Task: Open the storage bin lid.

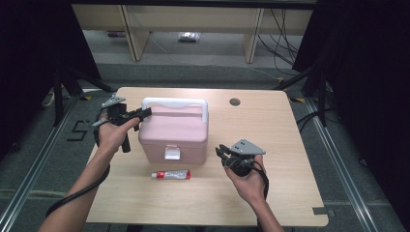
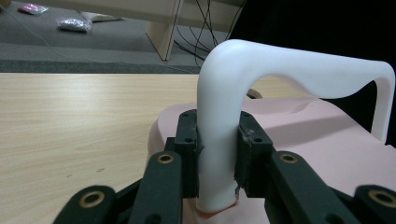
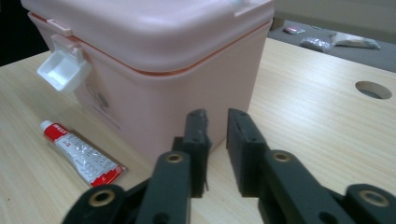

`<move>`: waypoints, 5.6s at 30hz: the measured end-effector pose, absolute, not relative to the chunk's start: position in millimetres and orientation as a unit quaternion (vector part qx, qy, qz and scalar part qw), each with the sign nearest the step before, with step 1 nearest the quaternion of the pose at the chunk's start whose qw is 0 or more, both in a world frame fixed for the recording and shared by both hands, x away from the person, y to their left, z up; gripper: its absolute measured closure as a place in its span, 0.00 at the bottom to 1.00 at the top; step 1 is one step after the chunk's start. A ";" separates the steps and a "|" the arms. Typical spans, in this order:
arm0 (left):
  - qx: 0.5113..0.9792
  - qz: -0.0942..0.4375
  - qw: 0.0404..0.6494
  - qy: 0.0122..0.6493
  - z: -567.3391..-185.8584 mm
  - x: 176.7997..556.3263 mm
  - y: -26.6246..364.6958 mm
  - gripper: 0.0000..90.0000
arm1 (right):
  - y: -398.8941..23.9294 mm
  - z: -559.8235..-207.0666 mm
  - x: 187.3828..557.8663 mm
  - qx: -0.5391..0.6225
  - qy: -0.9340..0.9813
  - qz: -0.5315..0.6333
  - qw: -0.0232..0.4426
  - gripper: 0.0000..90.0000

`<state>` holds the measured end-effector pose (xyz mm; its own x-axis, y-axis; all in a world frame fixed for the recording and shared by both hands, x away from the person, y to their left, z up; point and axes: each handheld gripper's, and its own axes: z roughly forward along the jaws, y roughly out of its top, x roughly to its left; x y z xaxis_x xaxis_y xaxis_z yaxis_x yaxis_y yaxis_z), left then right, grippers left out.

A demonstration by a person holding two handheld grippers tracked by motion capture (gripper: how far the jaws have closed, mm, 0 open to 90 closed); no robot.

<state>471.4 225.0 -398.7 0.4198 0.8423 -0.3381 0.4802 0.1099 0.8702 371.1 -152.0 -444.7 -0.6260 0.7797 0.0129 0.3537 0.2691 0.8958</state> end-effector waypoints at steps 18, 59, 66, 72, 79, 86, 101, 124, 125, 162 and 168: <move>0.643 0.157 0.536 0.524 -383.6 478.5 224.3 0.81 | -127.3 -418.7 375.1 0.345 0.767 0.502 0.204 1.00; 0.651 0.247 0.580 0.423 -378.9 393.5 254.6 0.95 | -111.7 -413.0 385.5 0.343 0.750 0.524 0.214 1.00; 0.651 0.229 0.583 0.429 -395.7 378.6 256.7 0.99 | -111.7 -408.2 386.9 0.342 0.746 0.530 0.213 1.00; 0.656 0.226 0.576 0.431 -404.7 371.7 256.1 1.00 | -110.7 -405.0 388.9 0.337 0.746 0.531 0.219 1.00; 0.667 0.241 0.583 0.395 -413.2 361.0 249.0 1.00 | -110.3 -400.8 390.6 0.334 0.743 0.534 0.226 1.00; 0.684 0.233 0.584 0.369 -419.1 353.8 233.9 1.00 | -111.6 -395.4 392.4 0.335 0.740 0.533 0.237 1.00; 0.716 0.205 0.590 0.311 -427.8 358.3 196.9 1.00 | -108.8 -388.7 395.9 0.344 0.730 0.542 0.234 1.00; 0.748 0.197 0.579 0.260 -447.9 366.6 164.4 1.00 | -109.5 -380.1 401.9 0.339 0.724 0.547 0.249 1.00; 0.750 0.198 0.576 0.258 -448.6 366.4 163.5 1.00 | -109.4 -379.8 401.8 0.341 0.723 0.547 0.249 1.00; 0.740 0.207 0.583 0.264 -443.9 371.4 161.0 1.00 | -108.7 -367.3 409.2 0.347 0.711 0.553 0.260 1.00; 0.708 0.243 0.597 0.289 -417.1 383.4 171.4 1.00 | -109.2 -367.0 409.5 0.345 0.711 0.553 0.266 1.00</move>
<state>383.4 171.4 -417.1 0.7151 0.6990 -0.0009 0.1192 -0.1207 0.9855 409.5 -109.2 -367.0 -0.6212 0.7836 0.0028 0.1961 0.1520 0.9687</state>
